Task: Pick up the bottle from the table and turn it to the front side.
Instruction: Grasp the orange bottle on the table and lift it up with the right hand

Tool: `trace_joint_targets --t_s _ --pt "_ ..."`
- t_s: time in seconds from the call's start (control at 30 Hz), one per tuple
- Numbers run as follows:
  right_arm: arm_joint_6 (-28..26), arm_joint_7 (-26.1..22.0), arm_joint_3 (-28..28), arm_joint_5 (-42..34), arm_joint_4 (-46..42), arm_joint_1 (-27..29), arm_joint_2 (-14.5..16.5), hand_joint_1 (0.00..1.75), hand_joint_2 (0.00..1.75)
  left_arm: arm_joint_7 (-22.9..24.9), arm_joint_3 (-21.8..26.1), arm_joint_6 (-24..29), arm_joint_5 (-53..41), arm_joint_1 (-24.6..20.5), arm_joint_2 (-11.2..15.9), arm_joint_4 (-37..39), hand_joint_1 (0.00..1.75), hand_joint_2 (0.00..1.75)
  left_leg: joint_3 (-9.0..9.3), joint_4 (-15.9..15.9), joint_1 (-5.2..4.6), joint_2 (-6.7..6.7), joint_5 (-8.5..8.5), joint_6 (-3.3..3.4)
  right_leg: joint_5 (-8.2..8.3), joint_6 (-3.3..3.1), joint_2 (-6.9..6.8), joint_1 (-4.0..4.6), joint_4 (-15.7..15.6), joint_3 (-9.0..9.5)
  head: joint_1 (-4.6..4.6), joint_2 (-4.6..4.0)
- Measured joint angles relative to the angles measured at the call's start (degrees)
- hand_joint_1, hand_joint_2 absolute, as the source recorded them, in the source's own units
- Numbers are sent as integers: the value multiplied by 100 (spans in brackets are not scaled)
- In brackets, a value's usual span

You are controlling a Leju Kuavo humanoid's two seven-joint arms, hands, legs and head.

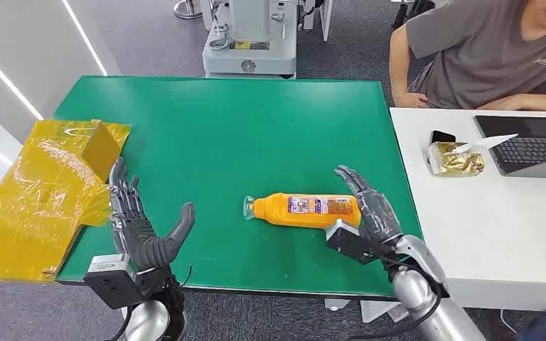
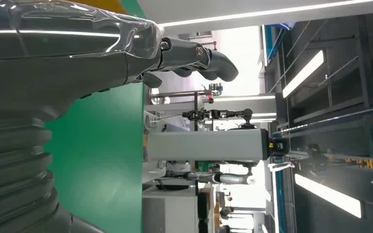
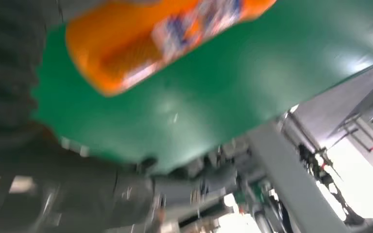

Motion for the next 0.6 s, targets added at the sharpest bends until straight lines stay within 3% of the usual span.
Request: trace_joint_targets --t_s 0.13,0.37,0.6 --pt "1858 -485 372 -485 1396 -1883 -619 0 175 0 0 -228 49 -62 16 2 0 175 -1 0 1 10 6 0 7 -4 13 1 6 -7 -5 0" --pt "2557 -870 1365 -966 3001 -3592 -519 0 175 -33 0 -349 93 -181 35 74 0 175 -4 -1 2 4 12 -7 7 -4 8 3 17 -14 -5 0" --pt "2770 -1114 2168 -1126 4106 -4239 45 0 175 -154 0 -330 165 -242 42 202 0 175 -6 -3 3 6 12 -9 6 -5 10 4 18 -19 -5 0"
